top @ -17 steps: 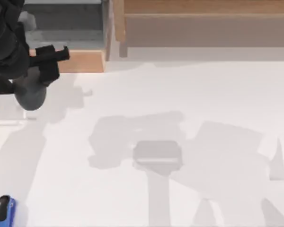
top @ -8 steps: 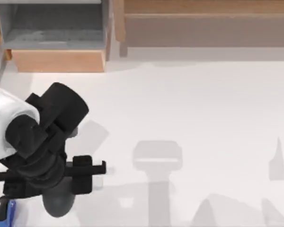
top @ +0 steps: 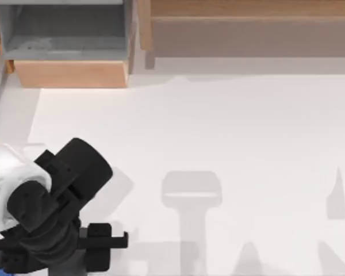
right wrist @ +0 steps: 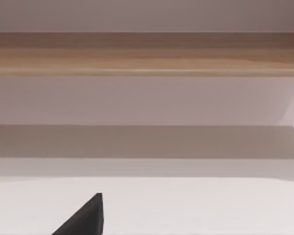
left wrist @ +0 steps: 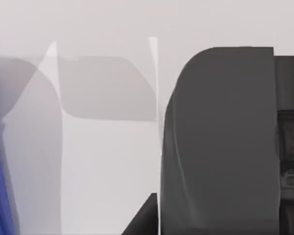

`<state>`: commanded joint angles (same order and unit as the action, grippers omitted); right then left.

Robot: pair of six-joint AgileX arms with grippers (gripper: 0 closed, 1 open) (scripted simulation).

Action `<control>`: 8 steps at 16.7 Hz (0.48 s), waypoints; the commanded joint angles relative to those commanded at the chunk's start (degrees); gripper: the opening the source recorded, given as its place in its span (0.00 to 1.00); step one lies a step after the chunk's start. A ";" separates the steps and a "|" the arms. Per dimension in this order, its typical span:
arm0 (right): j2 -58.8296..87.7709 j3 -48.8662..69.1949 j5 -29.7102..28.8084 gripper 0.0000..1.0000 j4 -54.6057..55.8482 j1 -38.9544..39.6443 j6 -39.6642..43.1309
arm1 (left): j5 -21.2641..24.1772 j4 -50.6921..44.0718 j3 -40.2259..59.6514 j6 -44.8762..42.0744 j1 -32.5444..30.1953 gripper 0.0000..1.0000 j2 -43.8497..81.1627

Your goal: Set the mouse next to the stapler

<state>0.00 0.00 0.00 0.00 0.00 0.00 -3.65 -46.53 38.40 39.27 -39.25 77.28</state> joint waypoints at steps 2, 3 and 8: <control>0.00 0.00 0.00 1.00 0.00 0.00 0.00 | -0.01 -0.12 0.11 -0.16 0.23 0.00 0.24; 0.00 0.00 0.00 1.00 0.00 0.00 0.00 | -0.01 -0.11 0.11 -0.16 0.23 0.00 0.24; 0.00 0.00 0.00 1.00 0.00 0.00 0.00 | 0.04 0.66 0.55 -0.10 0.16 0.00 0.18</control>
<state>0.00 0.00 0.00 0.00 0.00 0.00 -3.61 -45.87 38.95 39.17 -39.09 77.46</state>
